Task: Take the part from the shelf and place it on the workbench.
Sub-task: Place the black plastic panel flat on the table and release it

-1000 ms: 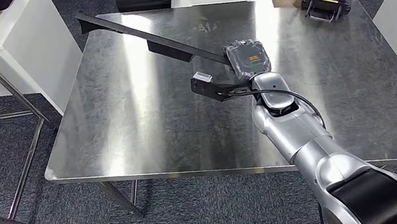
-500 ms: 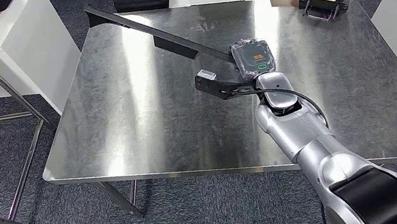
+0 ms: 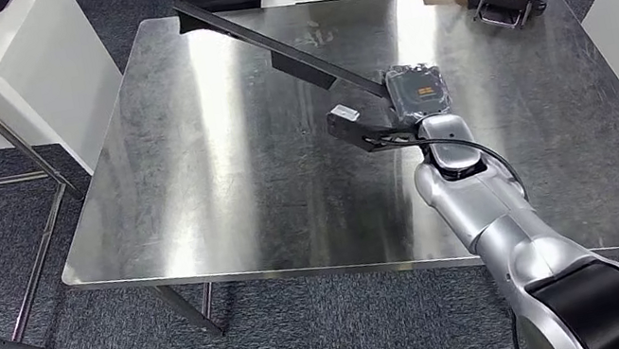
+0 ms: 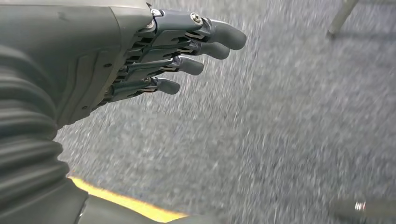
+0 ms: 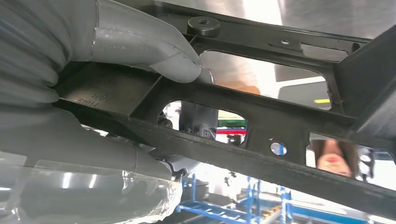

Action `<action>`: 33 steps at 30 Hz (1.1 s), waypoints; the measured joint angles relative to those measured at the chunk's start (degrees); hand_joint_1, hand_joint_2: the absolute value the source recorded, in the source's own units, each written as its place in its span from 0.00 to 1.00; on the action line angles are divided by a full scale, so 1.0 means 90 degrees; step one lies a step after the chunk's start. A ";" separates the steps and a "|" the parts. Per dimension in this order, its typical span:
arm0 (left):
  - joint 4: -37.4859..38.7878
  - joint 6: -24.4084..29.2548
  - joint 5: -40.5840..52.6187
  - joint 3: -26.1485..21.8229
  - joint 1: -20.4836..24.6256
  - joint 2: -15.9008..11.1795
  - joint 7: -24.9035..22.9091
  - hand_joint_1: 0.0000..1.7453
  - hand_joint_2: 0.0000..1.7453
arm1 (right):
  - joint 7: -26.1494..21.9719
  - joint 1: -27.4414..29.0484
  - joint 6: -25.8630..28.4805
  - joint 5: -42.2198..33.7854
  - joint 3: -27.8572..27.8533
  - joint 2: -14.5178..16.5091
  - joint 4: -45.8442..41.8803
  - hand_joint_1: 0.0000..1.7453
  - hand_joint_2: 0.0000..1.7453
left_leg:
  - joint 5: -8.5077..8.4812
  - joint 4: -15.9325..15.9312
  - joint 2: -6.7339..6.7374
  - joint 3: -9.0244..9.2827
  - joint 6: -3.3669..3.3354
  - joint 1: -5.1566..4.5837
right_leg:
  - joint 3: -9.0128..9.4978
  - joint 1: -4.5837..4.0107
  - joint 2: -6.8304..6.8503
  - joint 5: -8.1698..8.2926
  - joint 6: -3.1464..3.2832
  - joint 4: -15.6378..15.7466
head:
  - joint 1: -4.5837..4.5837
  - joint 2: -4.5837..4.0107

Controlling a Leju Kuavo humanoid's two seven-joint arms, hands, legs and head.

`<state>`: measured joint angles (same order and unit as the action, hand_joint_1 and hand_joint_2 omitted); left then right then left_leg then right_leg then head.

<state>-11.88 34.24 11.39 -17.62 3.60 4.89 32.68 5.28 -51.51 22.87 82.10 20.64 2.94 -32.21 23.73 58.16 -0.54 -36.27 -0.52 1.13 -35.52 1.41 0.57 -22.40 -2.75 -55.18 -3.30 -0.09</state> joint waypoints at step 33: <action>0.0001 -0.0694 -0.0043 -0.0483 -0.0034 0.0012 -0.0500 0.00 0.00 | 0.0286 -0.0217 -0.1797 -0.0329 -0.1071 -0.1248 0.0987 0.00 1.00 | -0.0018 -0.0001 -0.0001 0.0000 -0.0017 -0.0004 | -0.0002 0.0002 0.0008 0.0006 -0.0006 -0.0004 | -0.0001 0.0000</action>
<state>-11.87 28.00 11.00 -21.96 3.30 4.99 28.19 7.85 -53.47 6.70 79.14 11.00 -8.29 -23.33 23.56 58.15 -0.55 -36.27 -0.67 1.10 -35.54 1.43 0.64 -22.34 -2.81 -55.21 -3.31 -0.09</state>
